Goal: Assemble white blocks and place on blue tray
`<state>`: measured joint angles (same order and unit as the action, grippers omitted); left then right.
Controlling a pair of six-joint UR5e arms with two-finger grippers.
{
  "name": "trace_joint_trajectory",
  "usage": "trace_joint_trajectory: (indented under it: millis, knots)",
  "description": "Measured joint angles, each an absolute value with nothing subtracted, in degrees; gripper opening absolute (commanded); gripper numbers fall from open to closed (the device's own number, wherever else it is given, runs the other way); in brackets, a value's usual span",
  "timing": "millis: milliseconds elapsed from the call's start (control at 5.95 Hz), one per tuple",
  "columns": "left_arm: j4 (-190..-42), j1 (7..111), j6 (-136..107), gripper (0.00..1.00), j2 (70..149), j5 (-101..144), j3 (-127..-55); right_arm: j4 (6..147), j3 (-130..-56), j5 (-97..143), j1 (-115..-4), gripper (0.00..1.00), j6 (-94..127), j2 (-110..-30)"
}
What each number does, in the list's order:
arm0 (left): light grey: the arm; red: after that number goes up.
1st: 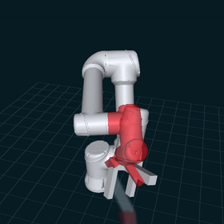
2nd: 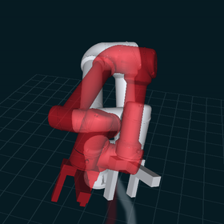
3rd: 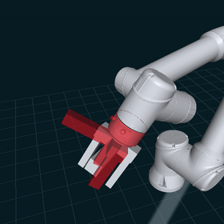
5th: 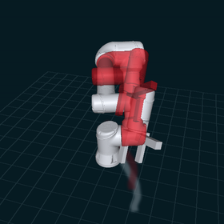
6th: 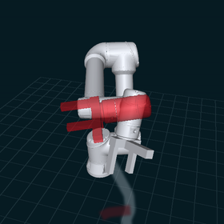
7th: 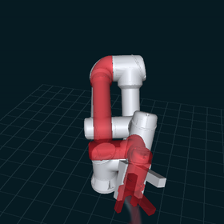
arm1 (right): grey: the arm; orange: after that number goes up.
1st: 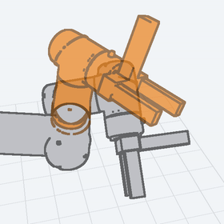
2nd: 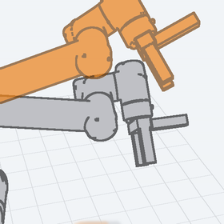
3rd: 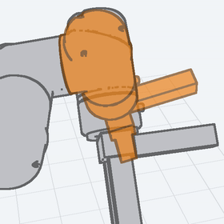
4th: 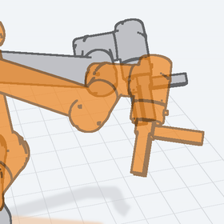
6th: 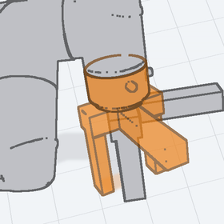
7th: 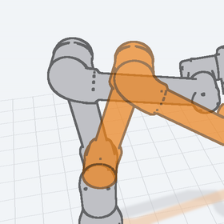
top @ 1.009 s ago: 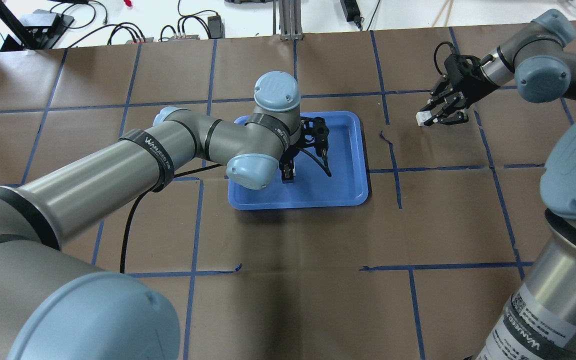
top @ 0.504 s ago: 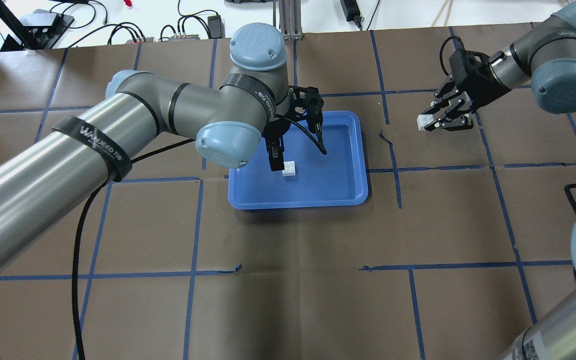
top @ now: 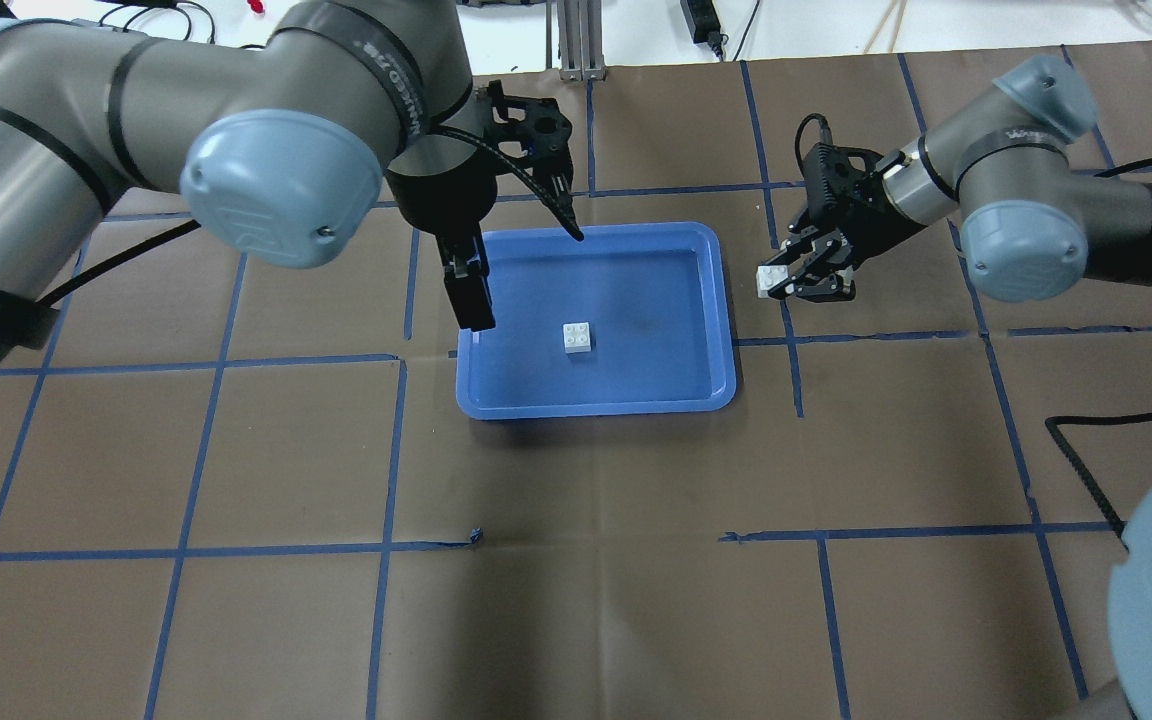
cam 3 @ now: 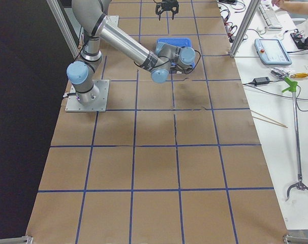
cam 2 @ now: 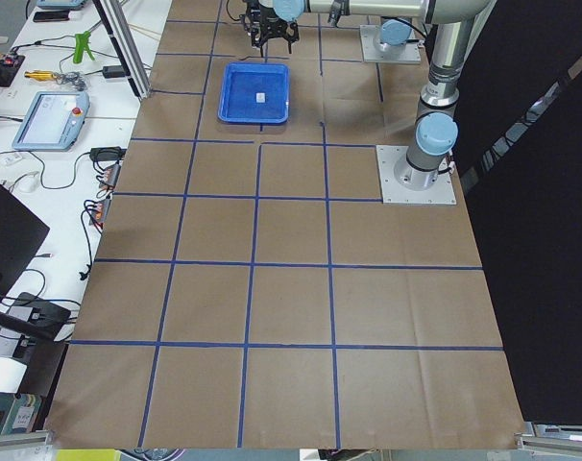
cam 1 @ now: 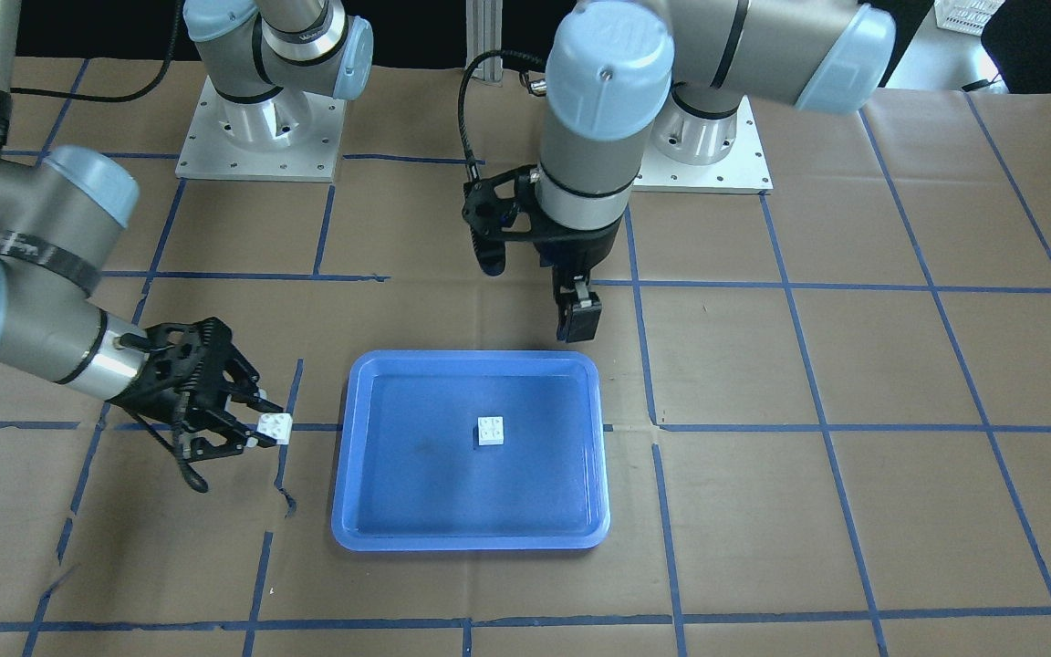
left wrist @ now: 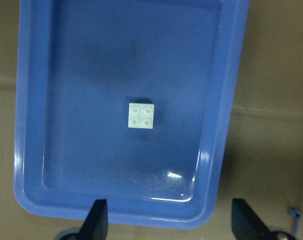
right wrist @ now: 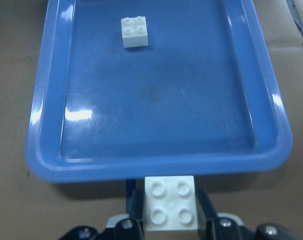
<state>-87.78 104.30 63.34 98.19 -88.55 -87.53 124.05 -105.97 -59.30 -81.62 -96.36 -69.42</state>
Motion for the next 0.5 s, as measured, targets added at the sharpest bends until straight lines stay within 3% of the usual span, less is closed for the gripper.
trace_joint_trajectory:
  millis: [504]
  knots:
    - [-87.9, 101.0, 53.1, 0.99, 92.9, -88.2, -86.9, 140.6, -108.9, -59.3, -92.1, 0.30, -81.0, -66.1]
